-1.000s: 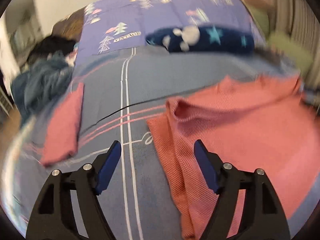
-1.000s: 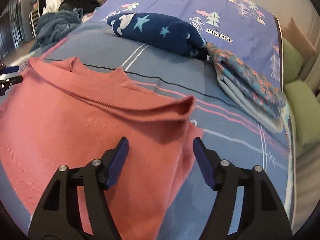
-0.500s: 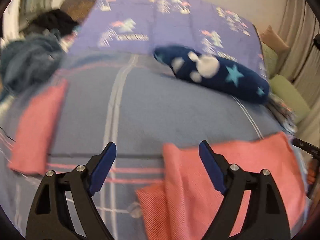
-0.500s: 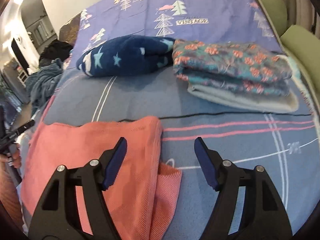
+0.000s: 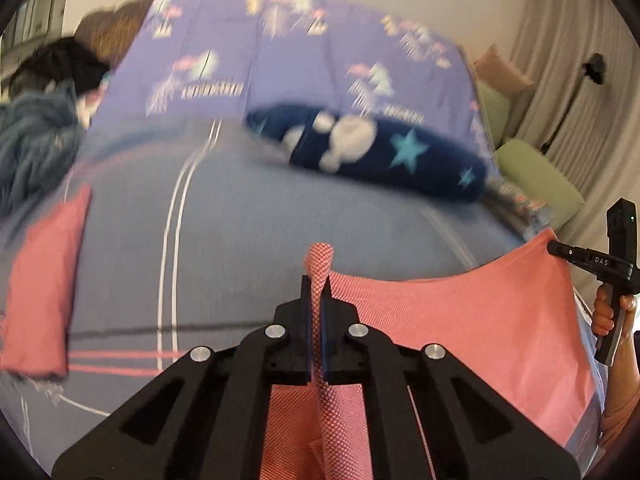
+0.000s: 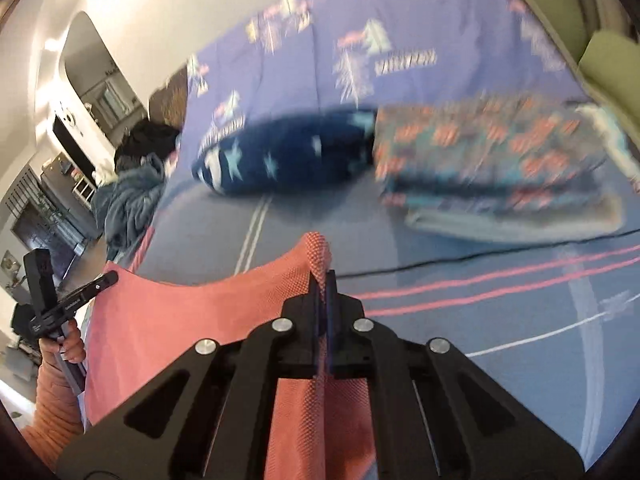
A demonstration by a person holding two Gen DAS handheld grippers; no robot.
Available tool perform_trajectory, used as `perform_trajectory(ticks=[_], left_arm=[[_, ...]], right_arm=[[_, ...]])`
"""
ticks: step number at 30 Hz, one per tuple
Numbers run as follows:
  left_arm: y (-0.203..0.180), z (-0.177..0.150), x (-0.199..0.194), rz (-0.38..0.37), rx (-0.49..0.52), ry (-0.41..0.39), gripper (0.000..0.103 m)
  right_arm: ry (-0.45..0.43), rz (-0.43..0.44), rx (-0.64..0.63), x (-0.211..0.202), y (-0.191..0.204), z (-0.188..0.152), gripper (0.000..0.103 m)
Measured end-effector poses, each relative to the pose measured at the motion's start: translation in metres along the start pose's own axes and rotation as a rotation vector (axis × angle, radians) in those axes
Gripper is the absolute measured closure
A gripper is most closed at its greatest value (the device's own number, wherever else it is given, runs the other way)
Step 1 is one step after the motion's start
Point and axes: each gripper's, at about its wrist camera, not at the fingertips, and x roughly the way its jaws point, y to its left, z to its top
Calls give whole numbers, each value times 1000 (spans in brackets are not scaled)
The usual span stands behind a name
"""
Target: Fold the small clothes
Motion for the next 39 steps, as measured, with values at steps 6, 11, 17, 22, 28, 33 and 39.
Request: perform_trajectory(ticks=[6,11,17,22,28,33,39], left_arm=[[5,3,37,141,28,59,88],[23,-22,20,172,-26,92,62],[15,-69,-74,99,-31,1,57],[-30,-86,-99,48,68,35,56],[-112,-84,-92,-56,205,55,46],[-187,-77,-65,-144,320,115,42],[-267,-64,-15,-170,388,213,30]], right_arm=[[84,-84,65,25,-19,-1,64],[73,-65,91,-6,-22,-37,64],[57,-51,34,-84,-14,-115,61],[61,7,26,-125,-5,-163,58],[46,135,17,-155,3,-194,58],[60,184,9,-155,-4,-206,57],[77,257,28,-146,-19,-214,56]])
